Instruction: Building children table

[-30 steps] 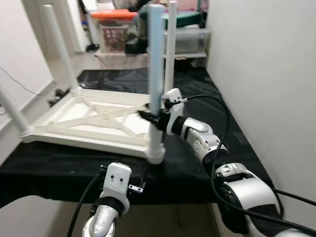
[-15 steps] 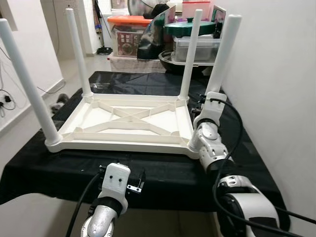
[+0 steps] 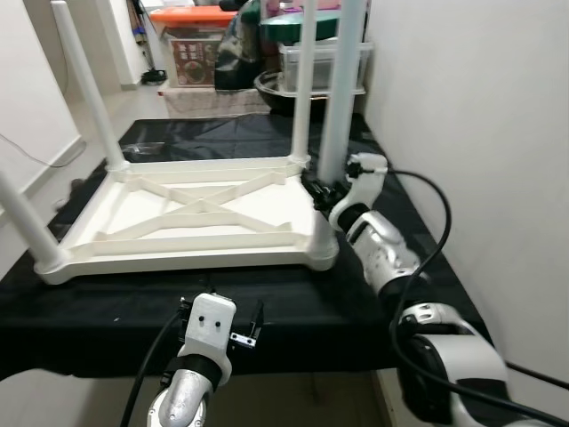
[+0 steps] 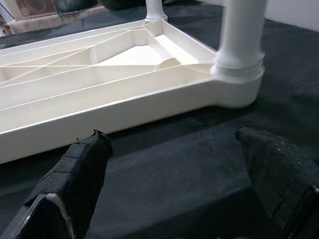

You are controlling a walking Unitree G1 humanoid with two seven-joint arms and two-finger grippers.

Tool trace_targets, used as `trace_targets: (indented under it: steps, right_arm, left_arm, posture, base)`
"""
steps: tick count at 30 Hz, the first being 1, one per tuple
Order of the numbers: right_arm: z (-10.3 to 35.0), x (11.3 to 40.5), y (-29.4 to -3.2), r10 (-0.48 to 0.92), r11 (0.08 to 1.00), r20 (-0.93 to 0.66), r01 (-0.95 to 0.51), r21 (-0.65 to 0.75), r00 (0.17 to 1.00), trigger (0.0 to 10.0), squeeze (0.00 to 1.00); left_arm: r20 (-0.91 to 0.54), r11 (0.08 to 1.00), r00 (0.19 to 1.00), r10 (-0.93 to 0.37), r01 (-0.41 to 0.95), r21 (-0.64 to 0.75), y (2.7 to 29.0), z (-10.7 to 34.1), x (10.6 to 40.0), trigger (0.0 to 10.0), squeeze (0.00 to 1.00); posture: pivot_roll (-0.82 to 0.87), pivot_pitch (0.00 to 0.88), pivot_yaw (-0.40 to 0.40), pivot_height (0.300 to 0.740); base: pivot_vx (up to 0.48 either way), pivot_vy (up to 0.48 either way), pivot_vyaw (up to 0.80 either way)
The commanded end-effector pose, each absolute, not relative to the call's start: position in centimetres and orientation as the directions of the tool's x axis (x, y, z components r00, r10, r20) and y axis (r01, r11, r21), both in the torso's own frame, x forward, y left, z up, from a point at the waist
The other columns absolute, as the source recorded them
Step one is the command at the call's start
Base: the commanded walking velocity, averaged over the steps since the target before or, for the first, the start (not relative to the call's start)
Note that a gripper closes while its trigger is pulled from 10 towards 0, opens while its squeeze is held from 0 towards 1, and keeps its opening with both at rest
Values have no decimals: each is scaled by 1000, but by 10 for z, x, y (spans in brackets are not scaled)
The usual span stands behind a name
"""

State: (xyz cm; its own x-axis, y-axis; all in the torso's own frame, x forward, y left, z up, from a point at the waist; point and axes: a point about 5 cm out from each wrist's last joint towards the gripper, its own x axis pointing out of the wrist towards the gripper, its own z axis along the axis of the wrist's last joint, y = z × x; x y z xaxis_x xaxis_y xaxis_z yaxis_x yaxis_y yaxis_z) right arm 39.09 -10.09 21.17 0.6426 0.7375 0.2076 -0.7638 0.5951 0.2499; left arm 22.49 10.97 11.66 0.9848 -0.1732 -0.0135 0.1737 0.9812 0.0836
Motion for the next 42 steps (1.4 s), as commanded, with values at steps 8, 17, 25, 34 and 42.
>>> trace_targets:
  steps: [8, 17, 25, 34, 42]
  right_arm:
    - [217, 362, -84, 979, 39, 189, -985, 167, 71, 10000, 0]
    - [210, 356, -64, 986, -87, 152, -984, 156, -63, 0, 0]
    - [203, 396, -69, 701, 680, 109, -706, 198, 705, 0, 0]
    - [172, 405, -146, -155, 972, -104, 170, 160, 982, 0, 0]
    - [167, 397, -137, -245, 933, -117, 267, 241, 962, 3882, 0]
  left_arm:
    - [-18, 982, 986, -168, 169, 89, 110, 115, 226, 10000, 0]
    - [-19, 981, 986, -168, 169, 93, 111, 114, 225, 10000, 0]
    - [-19, 981, 986, -167, 168, 92, 110, 113, 225, 10000, 0]
    - [-27, 980, 984, -179, 181, 89, 108, 111, 225, 10000, 0]
    - [-26, 981, 985, -173, 175, 89, 110, 112, 225, 10000, 0]
  posture:
    - [-4, 0, -7, 734]
    - [1, 0, -11, 734]
    - [0, 0, -11, 734]
    - [-16, 0, -2, 734]
    - [-12, 0, -5, 734]
  base:
    - [0, 0, 0]
    - [0, 0, 0]
    - [0, 0, 0]
    - [0, 0, 0]
    - [0, 0, 0]
